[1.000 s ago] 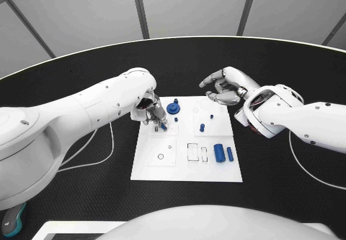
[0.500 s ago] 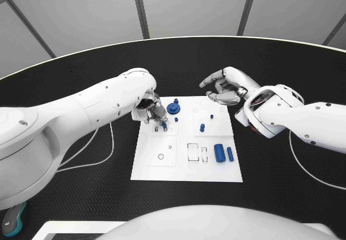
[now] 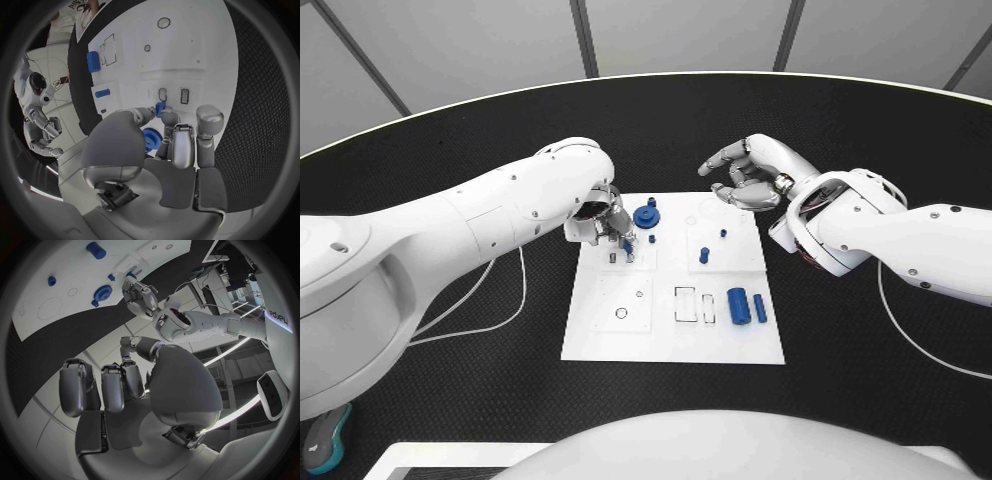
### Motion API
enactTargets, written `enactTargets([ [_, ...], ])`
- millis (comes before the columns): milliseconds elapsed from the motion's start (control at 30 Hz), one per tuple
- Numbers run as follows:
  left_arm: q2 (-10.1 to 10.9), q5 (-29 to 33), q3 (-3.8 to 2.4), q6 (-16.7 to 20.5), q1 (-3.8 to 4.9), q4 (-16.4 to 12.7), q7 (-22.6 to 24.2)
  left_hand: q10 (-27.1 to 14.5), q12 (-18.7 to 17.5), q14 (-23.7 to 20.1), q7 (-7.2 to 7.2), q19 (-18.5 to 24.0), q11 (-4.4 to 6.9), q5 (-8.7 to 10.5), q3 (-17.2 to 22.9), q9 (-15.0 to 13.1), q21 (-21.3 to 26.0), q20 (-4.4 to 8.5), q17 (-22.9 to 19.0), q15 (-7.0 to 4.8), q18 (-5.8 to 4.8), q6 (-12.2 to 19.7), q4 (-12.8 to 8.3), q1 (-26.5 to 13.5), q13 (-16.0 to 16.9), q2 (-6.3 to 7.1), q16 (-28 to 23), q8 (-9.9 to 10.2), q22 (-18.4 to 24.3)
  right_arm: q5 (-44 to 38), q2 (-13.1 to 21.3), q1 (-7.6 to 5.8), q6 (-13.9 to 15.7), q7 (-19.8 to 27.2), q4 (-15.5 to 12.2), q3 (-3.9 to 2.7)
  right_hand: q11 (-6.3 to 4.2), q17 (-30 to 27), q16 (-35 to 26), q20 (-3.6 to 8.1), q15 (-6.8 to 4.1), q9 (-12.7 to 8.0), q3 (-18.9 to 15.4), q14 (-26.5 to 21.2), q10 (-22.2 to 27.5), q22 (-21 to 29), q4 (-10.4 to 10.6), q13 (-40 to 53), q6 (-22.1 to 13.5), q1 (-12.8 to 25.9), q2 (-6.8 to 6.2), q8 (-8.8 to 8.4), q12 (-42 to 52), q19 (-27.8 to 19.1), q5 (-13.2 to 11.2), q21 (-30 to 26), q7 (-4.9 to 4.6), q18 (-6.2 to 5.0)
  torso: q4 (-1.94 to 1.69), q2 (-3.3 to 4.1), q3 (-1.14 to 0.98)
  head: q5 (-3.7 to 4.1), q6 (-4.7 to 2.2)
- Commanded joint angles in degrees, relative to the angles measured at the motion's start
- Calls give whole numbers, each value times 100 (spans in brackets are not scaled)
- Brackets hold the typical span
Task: Assemble the parts on the task board
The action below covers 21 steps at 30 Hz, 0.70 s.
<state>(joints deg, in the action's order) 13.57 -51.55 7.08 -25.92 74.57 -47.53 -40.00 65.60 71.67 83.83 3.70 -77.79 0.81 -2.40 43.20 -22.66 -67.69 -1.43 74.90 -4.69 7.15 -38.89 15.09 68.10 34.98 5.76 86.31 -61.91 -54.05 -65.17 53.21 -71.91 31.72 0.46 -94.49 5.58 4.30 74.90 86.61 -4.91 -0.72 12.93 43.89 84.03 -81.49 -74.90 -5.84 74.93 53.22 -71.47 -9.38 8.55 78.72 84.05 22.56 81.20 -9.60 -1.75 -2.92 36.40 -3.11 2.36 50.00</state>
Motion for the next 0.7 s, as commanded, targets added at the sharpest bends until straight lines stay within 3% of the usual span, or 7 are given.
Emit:
enactTargets([
  [33, 23, -18, 0, 117, 0, -45, -213, -11, 26, 354, -6, 10, -14, -35, 241, -19, -11, -17, 554, 40, -22, 30, -191, 253, -2, -161, -32, 6, -18, 0, -1, 0, -6, 2, 0, 0, -10, 803, -38, -36, 32, -6, 4, 433, 26, -813, -40, 394, 56, 43, 9, -25, -9, 222, 15, -3, 3, -61, -1, 2, -1, 4, 0],
  [300, 116, -33, 0, 354, 0, -194, -183, -1, 35, 353, 2, 7, -20, -35, 312, -33, -17, -22, 543, 44, -23, 52, -243, 280, 15, -138, -37, 30, -26, 0, 2, 0, -17, 5, -3, 0, -8, 810, -35, -36, 33, -8, 2, 435, 21, -820, -37, 398, 61, 49, 12, -30, -3, 225, 14, 5, 1, -58, -1, 1, 1, 0, 0],
  [700, 425, 276, -1, 648, 0, -596, -144, 20, 49, 350, 20, 2, -32, -35, 527, -98, -26, -34, 508, 55, -23, 82, -381, 338, 58, -61, -54, 43, -36, 0, 14, 0, -18, 11, -3, 0, -7, 810, -35, -37, 33, -8, 0, 435, 18, -823, -34, 402, 65, 53, 12, -29, 1, 227, 13, 9, 0, -57, -3, -1, 2, 4, 0],
])
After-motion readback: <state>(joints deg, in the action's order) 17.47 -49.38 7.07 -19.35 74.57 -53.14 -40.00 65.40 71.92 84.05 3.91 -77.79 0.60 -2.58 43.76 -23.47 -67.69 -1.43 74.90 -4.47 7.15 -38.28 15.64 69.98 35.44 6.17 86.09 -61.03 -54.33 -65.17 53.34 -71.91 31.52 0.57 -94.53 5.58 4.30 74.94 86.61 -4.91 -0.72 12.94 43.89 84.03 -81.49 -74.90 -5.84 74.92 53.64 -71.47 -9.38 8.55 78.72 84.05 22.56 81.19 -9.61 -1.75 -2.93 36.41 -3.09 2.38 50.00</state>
